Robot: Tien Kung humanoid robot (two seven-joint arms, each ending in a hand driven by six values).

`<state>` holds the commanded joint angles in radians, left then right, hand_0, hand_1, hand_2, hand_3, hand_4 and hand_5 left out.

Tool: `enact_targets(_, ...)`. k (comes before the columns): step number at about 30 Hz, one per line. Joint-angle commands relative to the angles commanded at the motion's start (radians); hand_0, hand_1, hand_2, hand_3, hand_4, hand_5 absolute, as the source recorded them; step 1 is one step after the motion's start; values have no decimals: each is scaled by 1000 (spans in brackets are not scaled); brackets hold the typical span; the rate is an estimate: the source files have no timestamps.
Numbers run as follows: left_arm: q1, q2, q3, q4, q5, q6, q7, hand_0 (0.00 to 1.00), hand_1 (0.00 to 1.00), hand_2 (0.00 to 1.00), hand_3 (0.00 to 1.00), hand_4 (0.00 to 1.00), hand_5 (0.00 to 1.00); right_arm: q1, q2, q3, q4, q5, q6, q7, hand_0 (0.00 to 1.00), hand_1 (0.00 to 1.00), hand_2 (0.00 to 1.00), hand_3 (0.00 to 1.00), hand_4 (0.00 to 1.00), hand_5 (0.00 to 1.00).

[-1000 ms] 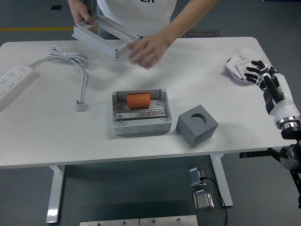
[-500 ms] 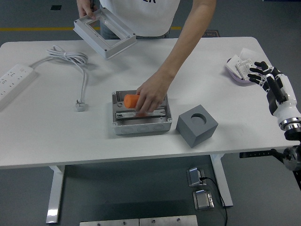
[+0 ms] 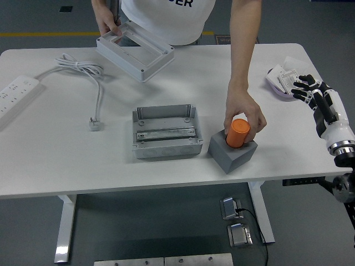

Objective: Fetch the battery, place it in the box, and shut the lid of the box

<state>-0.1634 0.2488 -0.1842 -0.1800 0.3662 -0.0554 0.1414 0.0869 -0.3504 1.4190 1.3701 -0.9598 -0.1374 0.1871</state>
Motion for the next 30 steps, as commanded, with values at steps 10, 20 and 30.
enact_targets(10,-6,-2,-14,0,14,0,1,732,749,729,693,567,485,-3,3,7,-2,0,1,2,718,625,658,671,780,680)
enact_targets(20,-9,2,3,0,-13,-1,-4,732,749,728,693,567,486,-7,8,1,-6,2,0,2,717,625,658,671,782,680)
enact_targets(30,-21,3,61,-1,-71,0,-18,732,749,728,693,566,484,4,12,-11,-7,-3,-3,1,717,626,658,671,782,679)
